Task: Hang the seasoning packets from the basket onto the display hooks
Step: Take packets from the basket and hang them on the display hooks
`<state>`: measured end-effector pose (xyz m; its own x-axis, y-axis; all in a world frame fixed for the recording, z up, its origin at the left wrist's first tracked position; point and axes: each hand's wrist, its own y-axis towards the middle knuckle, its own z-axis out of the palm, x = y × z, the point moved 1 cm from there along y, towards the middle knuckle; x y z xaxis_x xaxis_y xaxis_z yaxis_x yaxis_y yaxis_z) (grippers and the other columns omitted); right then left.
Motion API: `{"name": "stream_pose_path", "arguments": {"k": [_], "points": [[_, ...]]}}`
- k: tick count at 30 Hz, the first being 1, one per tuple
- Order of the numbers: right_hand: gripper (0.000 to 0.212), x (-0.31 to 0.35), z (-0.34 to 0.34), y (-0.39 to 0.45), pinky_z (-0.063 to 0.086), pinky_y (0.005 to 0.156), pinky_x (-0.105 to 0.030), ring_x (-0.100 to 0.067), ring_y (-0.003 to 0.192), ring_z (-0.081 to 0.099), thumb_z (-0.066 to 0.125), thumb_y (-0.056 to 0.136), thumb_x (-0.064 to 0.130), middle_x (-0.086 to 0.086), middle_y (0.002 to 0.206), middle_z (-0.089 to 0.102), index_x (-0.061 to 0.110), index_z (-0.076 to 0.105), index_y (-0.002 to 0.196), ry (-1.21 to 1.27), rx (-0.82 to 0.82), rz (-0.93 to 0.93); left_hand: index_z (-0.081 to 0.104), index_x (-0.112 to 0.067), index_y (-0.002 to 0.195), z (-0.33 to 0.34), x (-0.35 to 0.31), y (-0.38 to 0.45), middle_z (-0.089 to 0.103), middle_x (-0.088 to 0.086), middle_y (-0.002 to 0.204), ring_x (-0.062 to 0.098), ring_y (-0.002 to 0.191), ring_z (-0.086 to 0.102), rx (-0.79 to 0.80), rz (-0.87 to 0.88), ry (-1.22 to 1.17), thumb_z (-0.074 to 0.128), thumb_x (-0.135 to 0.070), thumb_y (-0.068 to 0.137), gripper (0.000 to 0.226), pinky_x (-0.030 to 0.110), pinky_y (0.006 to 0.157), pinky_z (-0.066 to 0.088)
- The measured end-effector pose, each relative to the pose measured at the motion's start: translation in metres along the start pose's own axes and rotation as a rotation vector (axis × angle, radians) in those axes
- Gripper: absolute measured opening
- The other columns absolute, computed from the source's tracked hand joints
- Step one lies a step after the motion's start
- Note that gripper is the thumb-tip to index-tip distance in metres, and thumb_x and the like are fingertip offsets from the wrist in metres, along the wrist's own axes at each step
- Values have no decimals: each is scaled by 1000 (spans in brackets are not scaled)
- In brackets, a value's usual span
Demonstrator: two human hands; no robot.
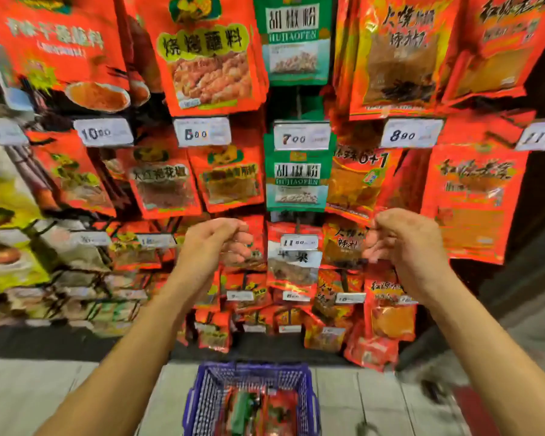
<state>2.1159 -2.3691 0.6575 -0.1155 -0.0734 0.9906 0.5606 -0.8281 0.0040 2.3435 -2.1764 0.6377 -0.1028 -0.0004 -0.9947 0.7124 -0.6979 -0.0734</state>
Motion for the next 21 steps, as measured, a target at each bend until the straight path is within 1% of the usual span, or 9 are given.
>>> {"name": "stream_pose_path", "arguments": {"k": [4, 6, 8, 10, 13, 15, 17, 19, 21], "points": [[24, -129, 18, -26, 44, 40, -23, -19, 37, 53, 53, 95, -1, -10, 49, 58, 1, 60, 72, -159, -43, 272, 67, -11, 85, -39, 114, -10, 69, -3, 61, 6, 48, 60, -100, -282, 12, 50, -10, 102, 24, 20, 47, 48], [29, -197, 27, -39, 45, 38, -22, -16, 34, 53, 53, 96, -1, -5, 44, 58, 4, 58, 68, -220, -42, 424, 67, -8, 91, -57, 180, -23, 68, -1, 63, 9, 48, 58, -143, -433, 34, 50, -9, 102, 21, 21, 48, 46], [30, -268, 35, -49, 46, 40, -22, -13, 35, 54, 52, 99, 1, -1, 44, 59, 7, 58, 69, -281, -36, 556, 68, -8, 97, -75, 248, -40, 66, -2, 62, 6, 47, 57, -204, -573, 43, 51, -9, 102, 18, 17, 46, 46], [28, -343, 39, -59, 47, 47, -25, -12, 36, 54, 51, 99, 1, 0, 44, 59, 6, 59, 73, -339, -17, 680, 69, -10, 92, -91, 318, -56, 66, 1, 65, 7, 49, 59, -289, -707, 50, 53, -9, 101, 18, 16, 46, 47], [21, -451, 38, -79, 47, 47, -24, -15, 37, 54, 53, 98, -2, -9, 52, 59, 0, 58, 77, -411, -10, 842, 64, -11, 79, -113, 417, -76, 63, 0, 54, 10, 42, 57, -379, -898, 8, 53, -5, 98, 23, 16, 42, 45], [21, -517, 33, -94, 50, 52, -28, -23, 49, 58, 58, 96, 2, -19, 66, 61, 3, 62, 76, -508, 22, 899, 63, -10, 79, -125, 476, -85, 61, -2, 51, 8, 38, 53, -383, -990, 17, 51, -4, 99, 25, 17, 43, 43], [24, -579, 25, -107, 51, 58, -33, -27, 59, 61, 61, 94, 8, -18, 71, 65, 11, 63, 71, -602, 71, 939, 62, -13, 79, -135, 535, -92, 60, 0, 60, 10, 43, 53, -356, -1038, 112, 52, -8, 98, 23, 18, 48, 42], [26, -634, 17, -115, 50, 58, -33, -26, 58, 62, 62, 93, 10, -14, 69, 68, 14, 64, 67, -704, 133, 966, 60, -14, 74, -146, 592, -93, 60, 1, 60, 18, 52, 55, -342, -1070, 198, 55, -8, 98, 25, 23, 52, 44], [28, -687, 7, -119, 52, 61, -37, -26, 59, 63, 62, 91, 11, -9, 66, 68, 14, 66, 63, -813, 209, 949, 66, -10, 82, -153, 647, -88, 69, 9, 75, 30, 71, 64, -268, -1074, 308, 57, -9, 98, 19, 32, 65, 55]]}}
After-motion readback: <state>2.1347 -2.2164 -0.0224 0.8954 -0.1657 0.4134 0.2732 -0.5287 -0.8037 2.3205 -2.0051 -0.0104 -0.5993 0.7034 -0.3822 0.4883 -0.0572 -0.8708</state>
